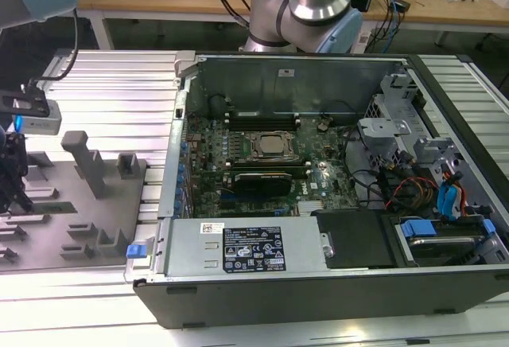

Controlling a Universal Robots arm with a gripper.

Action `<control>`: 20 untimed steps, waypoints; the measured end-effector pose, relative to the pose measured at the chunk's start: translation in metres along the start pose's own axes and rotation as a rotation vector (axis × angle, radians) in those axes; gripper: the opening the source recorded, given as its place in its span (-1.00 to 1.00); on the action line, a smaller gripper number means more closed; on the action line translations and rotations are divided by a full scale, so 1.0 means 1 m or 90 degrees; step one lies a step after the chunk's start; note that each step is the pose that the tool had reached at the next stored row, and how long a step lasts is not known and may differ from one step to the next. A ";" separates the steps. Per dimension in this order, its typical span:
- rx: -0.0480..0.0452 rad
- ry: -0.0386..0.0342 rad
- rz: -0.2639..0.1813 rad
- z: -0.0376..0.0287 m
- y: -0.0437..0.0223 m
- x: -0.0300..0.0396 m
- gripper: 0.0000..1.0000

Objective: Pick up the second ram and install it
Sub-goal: 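Pick up the second ram and move it above second insertion slot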

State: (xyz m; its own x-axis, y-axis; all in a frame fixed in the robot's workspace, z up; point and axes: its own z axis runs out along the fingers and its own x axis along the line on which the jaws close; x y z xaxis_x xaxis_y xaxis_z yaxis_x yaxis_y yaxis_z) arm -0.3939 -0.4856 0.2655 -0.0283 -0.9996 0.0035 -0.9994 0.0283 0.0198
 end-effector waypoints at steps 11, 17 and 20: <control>0.0000 0.0000 0.000 -0.0189 0.0004 0.0000 -0.73; 0.0000 0.0000 0.000 -0.0290 0.0006 0.0001 -0.73; -0.0001 0.0000 0.000 -0.0339 0.0007 0.0001 -0.73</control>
State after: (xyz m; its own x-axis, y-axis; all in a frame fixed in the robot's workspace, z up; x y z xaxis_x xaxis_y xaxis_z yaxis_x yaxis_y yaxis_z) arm -0.3939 -0.4856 0.2993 -0.0283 -0.9996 0.0035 -0.9994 0.0283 0.0199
